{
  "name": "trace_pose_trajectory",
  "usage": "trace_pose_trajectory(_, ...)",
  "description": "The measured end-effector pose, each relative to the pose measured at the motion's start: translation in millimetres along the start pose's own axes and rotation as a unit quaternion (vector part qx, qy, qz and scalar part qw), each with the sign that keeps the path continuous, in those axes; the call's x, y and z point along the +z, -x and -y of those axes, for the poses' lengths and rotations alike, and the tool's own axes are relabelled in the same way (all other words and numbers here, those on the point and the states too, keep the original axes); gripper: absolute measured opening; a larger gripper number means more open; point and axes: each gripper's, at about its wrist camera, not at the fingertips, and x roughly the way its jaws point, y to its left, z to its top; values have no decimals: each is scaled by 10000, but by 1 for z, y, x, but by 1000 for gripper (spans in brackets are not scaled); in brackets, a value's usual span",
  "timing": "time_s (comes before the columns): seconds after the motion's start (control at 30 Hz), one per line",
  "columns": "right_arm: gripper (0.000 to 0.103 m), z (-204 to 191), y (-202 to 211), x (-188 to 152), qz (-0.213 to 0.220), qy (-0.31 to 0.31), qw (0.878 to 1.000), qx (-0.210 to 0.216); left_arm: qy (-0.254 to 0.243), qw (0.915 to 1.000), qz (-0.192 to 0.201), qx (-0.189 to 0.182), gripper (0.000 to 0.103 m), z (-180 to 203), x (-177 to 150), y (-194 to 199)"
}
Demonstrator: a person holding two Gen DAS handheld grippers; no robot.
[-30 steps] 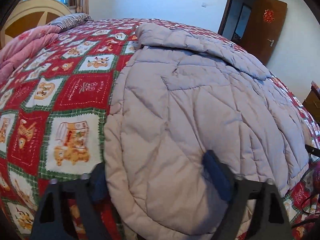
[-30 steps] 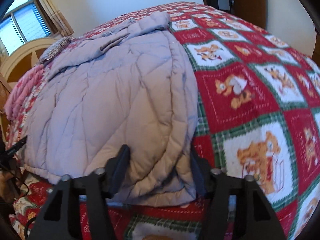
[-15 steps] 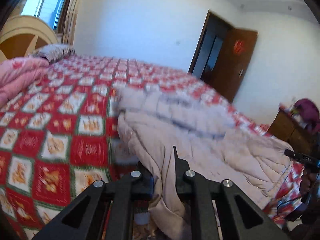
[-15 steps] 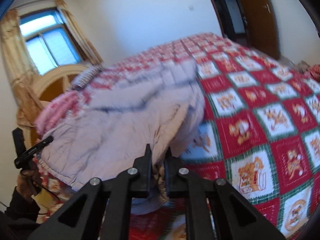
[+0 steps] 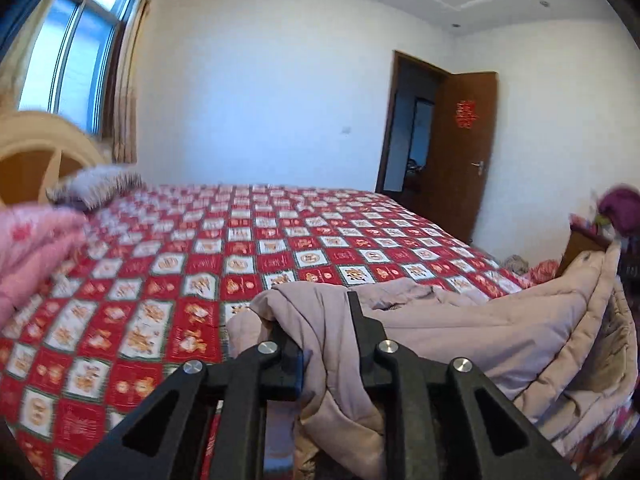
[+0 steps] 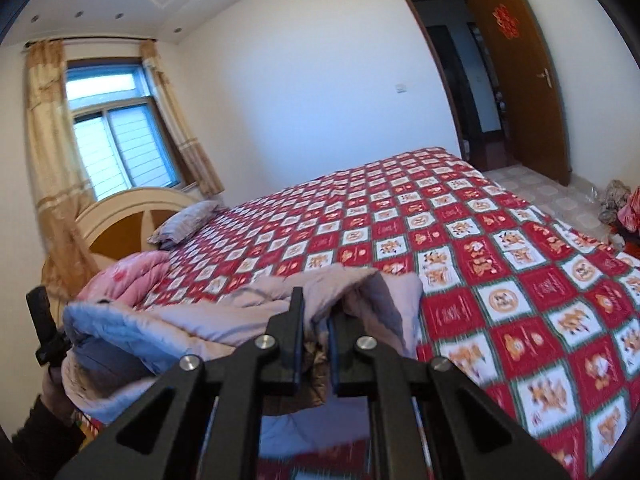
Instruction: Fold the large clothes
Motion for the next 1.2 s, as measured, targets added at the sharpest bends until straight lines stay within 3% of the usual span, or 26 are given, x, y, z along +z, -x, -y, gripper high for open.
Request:
trace_pose_trajectory(0.1, 12, 10, -28, 15, -24, -111, 9998, -131, 767, 9966, -54, -300, 26, -26, 15, -25)
trace_pose_trajectory(0.23, 12, 28, -63, 34, -99, -403, 9991, -130, 1375, 9901, -24, -285, 38, -45, 33, -45)
trace_pose_trajectory(0.3, 12, 33, -80, 44, -103, -467, 9987, -192, 1541, 9876, -23, -285, 58, -48, 43, -57)
trace_pose_trajectory(0.37, 12, 35, -95, 51, -144, -454, 9985, -255, 1546, 9878, 151, 86, 95, -48, 52, -62)
trace_pose_trajectory(0.47, 12, 38, -126, 58, -345, -479, 9976, -365, 1463, 9857, 621, 557, 97, -49, 68, -64)
trace_pose_trajectory(0.53, 14, 43, -146, 58, -454, -533, 9965, -467, 1382, 9855, 668, 728, 98, -47, 74, -72)
trace_pose_trajectory(0.63, 16, 49, -180, 57, -555, -563, 9950, -607, 1068, 9863, 446, 1175, 98, -32, 69, -100)
trace_pose_trajectory(0.8, 20, 62, -231, 53, -751, -654, 9910, -893, 343, 9893, 55, 1419, 98, 12, 35, -157)
trace_pose_trajectory(0.87, 28, 68, -245, 52, -759, -663, 9898, -1005, 139, 9865, -82, 1632, 98, 24, 22, -178)
trace_pose_trajectory(0.9, 47, 72, -250, 51, -797, -740, 9882, -1079, 63, 9835, -238, 1791, 98, 28, 14, -194)
trace_pose_trajectory(0.93, 77, 73, -254, 50, -812, -801, 9866, -1167, 36, 9806, -335, 1930, 98, 31, 10, -202)
trace_pose_trajectory(0.97, 86, 73, -253, 48, -759, -838, 9849, -1313, 9, 9771, -430, 2085, 98, 32, 3, -214)
trace_pose_trajectory(1.1, 88, 43, -250, 39, -765, -306, 9843, -1563, 199, 9617, -687, 2644, 98, 22, -11, -248)
trace_pose_trajectory(1.2, 88, 3, -246, 14, -1025, 181, 9872, -1205, 373, 9521, -927, 2890, 98, 9, -16, -269)
